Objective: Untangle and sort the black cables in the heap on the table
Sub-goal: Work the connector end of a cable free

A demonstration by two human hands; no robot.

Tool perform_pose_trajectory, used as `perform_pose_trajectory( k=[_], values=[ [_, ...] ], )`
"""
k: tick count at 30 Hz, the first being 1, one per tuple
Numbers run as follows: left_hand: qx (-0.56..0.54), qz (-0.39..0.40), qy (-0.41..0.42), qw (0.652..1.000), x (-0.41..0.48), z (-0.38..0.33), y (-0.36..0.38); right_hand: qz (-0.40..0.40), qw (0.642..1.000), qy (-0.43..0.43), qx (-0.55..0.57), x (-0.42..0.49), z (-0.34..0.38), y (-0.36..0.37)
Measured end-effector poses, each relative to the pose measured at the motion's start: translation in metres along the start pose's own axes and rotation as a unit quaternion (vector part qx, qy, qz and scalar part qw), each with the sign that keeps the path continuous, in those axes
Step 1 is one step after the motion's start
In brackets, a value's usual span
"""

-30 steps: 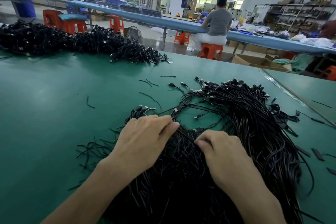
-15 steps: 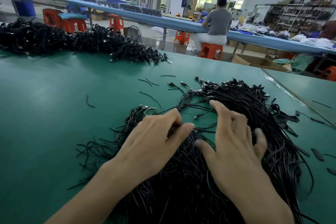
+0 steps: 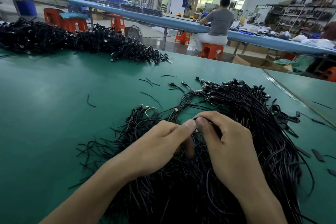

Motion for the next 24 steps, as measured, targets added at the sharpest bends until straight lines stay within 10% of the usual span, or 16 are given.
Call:
perform_pose_trajectory(
  k=[5, 11, 15, 19, 24],
  values=[
    [-0.359, 0.075, -0.008, 0.930, -0.005, -0.013, -0.011, 0.029, 0.998, 0.018, 0.061, -0.002, 0.001, 0.004],
    [-0.609, -0.068, 0.029, 0.790, 0.003, -0.014, -0.014, 0.185, 0.980, 0.062, -0.029, -0.009, 0.010, 0.013],
    [-0.524, -0.145, 0.062, 0.837, 0.007, -0.005, -0.009, 0.199, 0.979, 0.031, -0.039, -0.011, 0.019, 0.004],
    [-0.206, -0.221, 0.109, 0.947, 0.005, -0.002, -0.001, 0.174, 0.984, -0.021, 0.032, -0.010, 0.028, -0.006],
    [-0.016, -0.171, 0.083, 0.982, -0.001, -0.009, 0.006, 0.098, 0.983, 0.013, 0.152, -0.005, 0.024, -0.013]
  ],
)
Point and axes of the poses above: each hand's wrist, its own x-axis towards the middle knuckle, its own y-axis out of the palm, z = x × y, the point moved 1 cm from there along x, towards the middle knuckle, and after that the axes turned 7 degrees about x, right-handed, at the moved point
